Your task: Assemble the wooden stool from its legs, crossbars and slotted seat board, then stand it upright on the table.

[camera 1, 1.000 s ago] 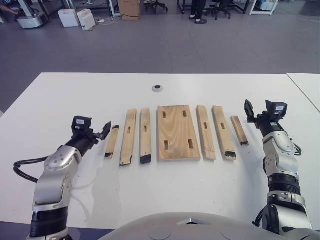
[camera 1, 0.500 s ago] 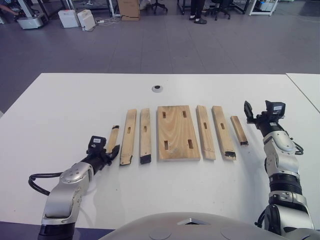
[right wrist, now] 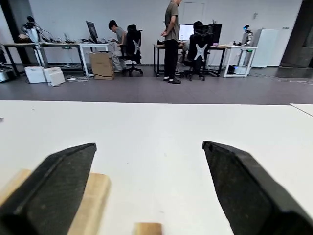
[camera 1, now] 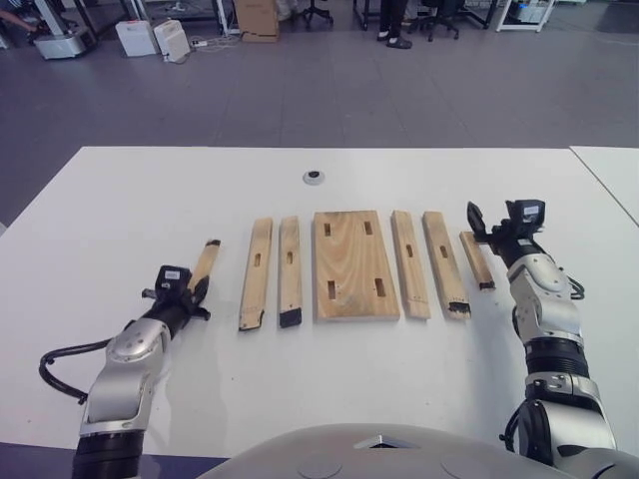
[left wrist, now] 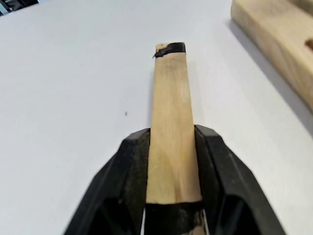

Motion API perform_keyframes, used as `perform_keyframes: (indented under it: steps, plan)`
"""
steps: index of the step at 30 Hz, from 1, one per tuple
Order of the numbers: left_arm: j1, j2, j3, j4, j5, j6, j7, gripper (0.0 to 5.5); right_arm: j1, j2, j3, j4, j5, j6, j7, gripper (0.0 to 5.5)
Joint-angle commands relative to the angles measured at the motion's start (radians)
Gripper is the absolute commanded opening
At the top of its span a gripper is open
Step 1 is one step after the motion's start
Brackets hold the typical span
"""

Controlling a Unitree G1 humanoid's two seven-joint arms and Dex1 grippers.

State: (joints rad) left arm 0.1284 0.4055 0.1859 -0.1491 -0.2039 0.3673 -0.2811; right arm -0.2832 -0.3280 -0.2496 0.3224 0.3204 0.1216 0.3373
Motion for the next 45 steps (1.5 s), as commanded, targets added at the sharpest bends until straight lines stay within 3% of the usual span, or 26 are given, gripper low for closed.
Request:
perform_keyframes:
  steps: [1, 4, 7, 10, 25, 28, 32, 35, 37, 40, 45]
  plan:
    - [-0.341, -0.138, -0.108, 0.013, -0.063, -0.131, -0.060, 1.29, -0.173, 0.147, 0.026, -0.236, 0.315, 0.267, 0.052, 4.07]
    - [-0.438, -0.210, -0.174, 0.009, -0.119, -0.113, -0.112, 1.29, -0.273, 0.229, 0.022, -0.275, 0.465, 0.402, 0.007, 4.07]
    - [-0.479, -0.210, -0.269, -0.014, -0.065, -0.141, -0.158, 1.29, -0.346, 0.301, 0.018, -0.289, 0.565, 0.485, -0.057, 4.07]
    - [-0.506, -0.218, -0.313, -0.034, -0.038, -0.152, -0.167, 1.29, -0.370, 0.353, 0.026, -0.318, 0.623, 0.530, -0.095, 3.61]
    - [-0.532, -0.189, -0.370, -0.031, 0.057, -0.235, -0.219, 1.29, -0.362, 0.287, -0.017, -0.394, 0.752, 0.693, -0.160, 0.40]
    - [-0.532, -0.188, -0.372, -0.028, 0.065, -0.243, -0.222, 1.29, -0.352, 0.269, -0.016, -0.402, 0.750, 0.701, -0.162, 0.40]
    - [-0.500, -0.165, -0.346, -0.026, 0.074, -0.226, -0.208, 2.20, -0.229, 0.172, -0.039, -0.424, 0.603, 0.620, -0.162, 0.40]
    - [-0.441, -0.145, -0.230, -0.028, 0.026, -0.200, -0.162, 2.72, -0.042, 0.112, -0.070, -0.450, 0.474, 0.538, -0.163, 0.40]
    - [-0.407, -0.157, -0.119, -0.003, -0.017, -0.180, -0.096, 3.06, 0.040, 0.133, -0.085, -0.442, 0.438, 0.490, -0.173, 0.40]
    - [-0.378, -0.172, -0.023, 0.021, -0.078, -0.139, -0.045, 3.10, 0.071, 0.180, -0.098, -0.393, 0.411, 0.417, -0.176, 0.40]
    - [-0.365, -0.161, -0.027, 0.037, -0.067, -0.127, -0.035, 3.10, 0.068, 0.218, -0.101, -0.342, 0.406, 0.358, -0.155, 0.40]
